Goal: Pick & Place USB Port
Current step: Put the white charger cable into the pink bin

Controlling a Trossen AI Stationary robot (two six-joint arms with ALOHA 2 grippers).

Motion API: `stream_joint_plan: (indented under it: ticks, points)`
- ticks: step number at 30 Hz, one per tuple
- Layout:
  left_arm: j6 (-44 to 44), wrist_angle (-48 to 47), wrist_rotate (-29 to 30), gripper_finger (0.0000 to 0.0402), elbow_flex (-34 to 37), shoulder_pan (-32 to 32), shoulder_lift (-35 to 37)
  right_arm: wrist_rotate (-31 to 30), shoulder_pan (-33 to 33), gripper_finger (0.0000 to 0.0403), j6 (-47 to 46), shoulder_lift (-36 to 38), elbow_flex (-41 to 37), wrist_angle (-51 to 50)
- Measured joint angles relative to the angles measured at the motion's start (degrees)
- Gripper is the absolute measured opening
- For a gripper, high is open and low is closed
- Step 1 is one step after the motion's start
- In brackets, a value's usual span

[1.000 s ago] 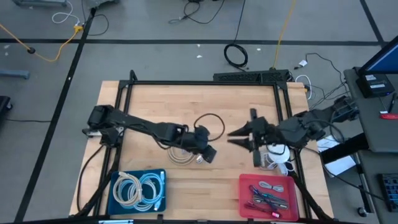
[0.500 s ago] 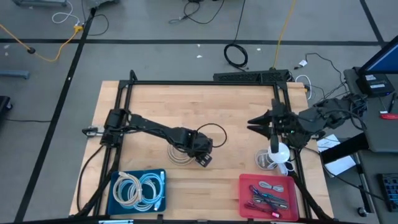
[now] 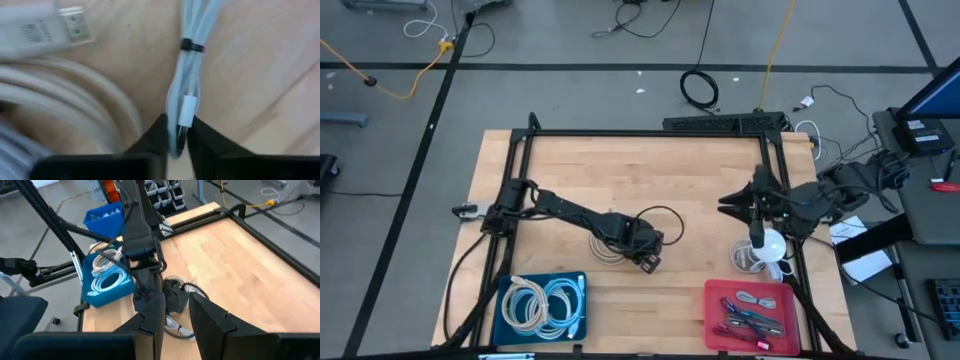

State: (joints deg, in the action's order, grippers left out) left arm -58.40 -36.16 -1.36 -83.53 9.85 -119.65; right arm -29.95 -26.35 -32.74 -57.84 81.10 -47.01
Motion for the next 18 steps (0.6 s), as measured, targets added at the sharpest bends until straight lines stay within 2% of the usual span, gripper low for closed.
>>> stream_joint_plan:
  ticks: [1,2,5,8,12,15,18]
  points:
    - [-0.29,0.66,-0.16,0.0036,0.12,0.00,0.51,0.04,0.00,0.0079,-0.78,0.06,-0.60,0.01]
    - [-0.47,1.84,-0.25,0.0029,0.12,0.05,0.84,0.07,0.00,0.0079,-1.73,0.12,-1.23,0.05]
    - [-1.46,5.59,-0.25,0.0031,0.12,0.11,3.38,0.13,0.00,0.0079,-4.82,0.25,-3.77,1.39]
    - [-2.61,10.26,2.73,0.0026,0.09,0.48,7.72,0.56,0.00,0.0079,-7.63,0.30,-7.11,5.93]
    - [-4.37,13.27,14.76,0.0020,0.09,2.41,16.17,1.66,-0.12,0.0079,-9.76,0.91,-13.42,19.96]
    - [-5.43,13.57,27.03,0.0020,0.03,4.50,22.78,1.71,-0.61,0.0079,-9.89,1.69,-19.46,36.25]
    - [-4.98,13.70,35.93,0.0020,-0.02,6.42,27.51,1.73,-0.52,0.0080,-9.83,2.18,-25.36,51.37]
